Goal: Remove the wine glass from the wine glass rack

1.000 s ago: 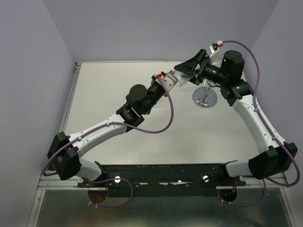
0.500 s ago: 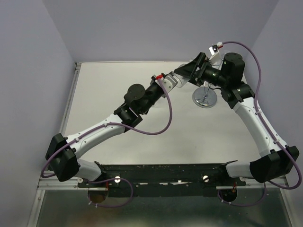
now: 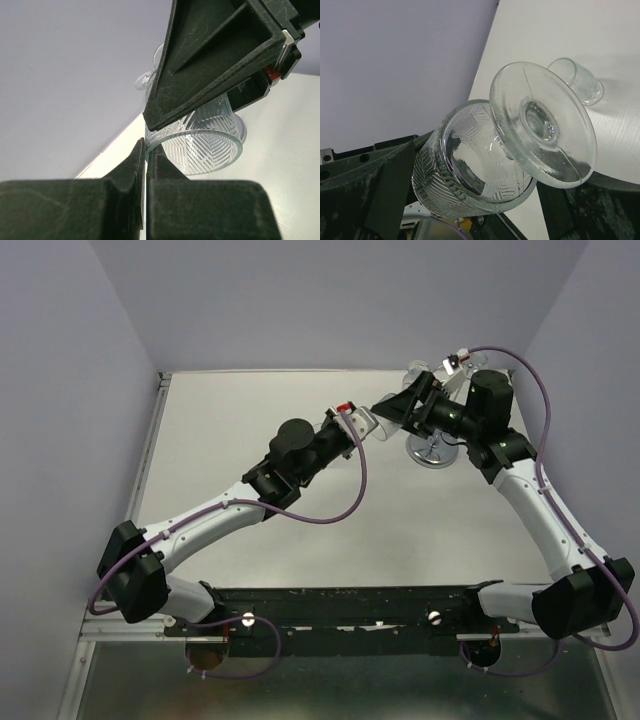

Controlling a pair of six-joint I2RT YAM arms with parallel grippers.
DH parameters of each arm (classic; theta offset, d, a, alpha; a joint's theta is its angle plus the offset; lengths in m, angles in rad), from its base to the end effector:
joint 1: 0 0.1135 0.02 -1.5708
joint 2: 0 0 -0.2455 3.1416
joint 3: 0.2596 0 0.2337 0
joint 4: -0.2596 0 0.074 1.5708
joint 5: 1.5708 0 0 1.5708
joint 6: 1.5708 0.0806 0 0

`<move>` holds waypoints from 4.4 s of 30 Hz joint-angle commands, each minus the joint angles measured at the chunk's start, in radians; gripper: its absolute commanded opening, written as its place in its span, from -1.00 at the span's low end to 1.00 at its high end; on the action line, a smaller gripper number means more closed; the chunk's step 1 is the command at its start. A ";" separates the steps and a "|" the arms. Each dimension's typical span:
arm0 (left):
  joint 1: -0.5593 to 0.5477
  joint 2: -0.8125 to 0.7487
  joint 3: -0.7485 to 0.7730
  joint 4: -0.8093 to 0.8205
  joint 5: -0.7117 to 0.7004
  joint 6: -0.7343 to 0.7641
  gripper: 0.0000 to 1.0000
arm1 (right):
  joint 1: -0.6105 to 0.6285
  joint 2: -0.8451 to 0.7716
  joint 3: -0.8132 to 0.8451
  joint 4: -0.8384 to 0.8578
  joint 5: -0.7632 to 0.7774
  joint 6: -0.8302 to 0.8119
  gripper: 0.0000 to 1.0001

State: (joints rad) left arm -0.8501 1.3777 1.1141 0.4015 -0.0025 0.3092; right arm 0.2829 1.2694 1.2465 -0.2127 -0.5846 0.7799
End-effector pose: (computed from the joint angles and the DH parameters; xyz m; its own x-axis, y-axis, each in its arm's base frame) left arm 0.2375 -0.2701 0.3748 0.3146 0.1030 -0.9436 0.6866 0.6618 0.3011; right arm 0.2868 0.1297 0.3698 -0.6854 0.4115 -0.6008 -0.3742 0.5087 0.7754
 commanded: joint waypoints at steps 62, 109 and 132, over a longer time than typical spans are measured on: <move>-0.027 -0.177 -0.149 0.152 0.197 -0.013 -1.00 | -0.016 0.091 -0.185 0.035 -0.233 0.205 1.00; 0.414 -0.287 -0.438 -0.257 0.167 -0.369 -1.00 | -0.013 -0.018 -0.096 -0.146 -0.196 -0.413 1.00; 0.657 0.236 -0.093 -0.075 0.251 -0.527 -1.00 | -0.014 -0.071 0.086 -0.326 -0.018 -0.581 1.00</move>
State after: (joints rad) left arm -0.2085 1.5681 0.9474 0.2691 0.1871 -0.1532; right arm 0.2684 1.2209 1.2602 -0.4755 -0.6876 0.2363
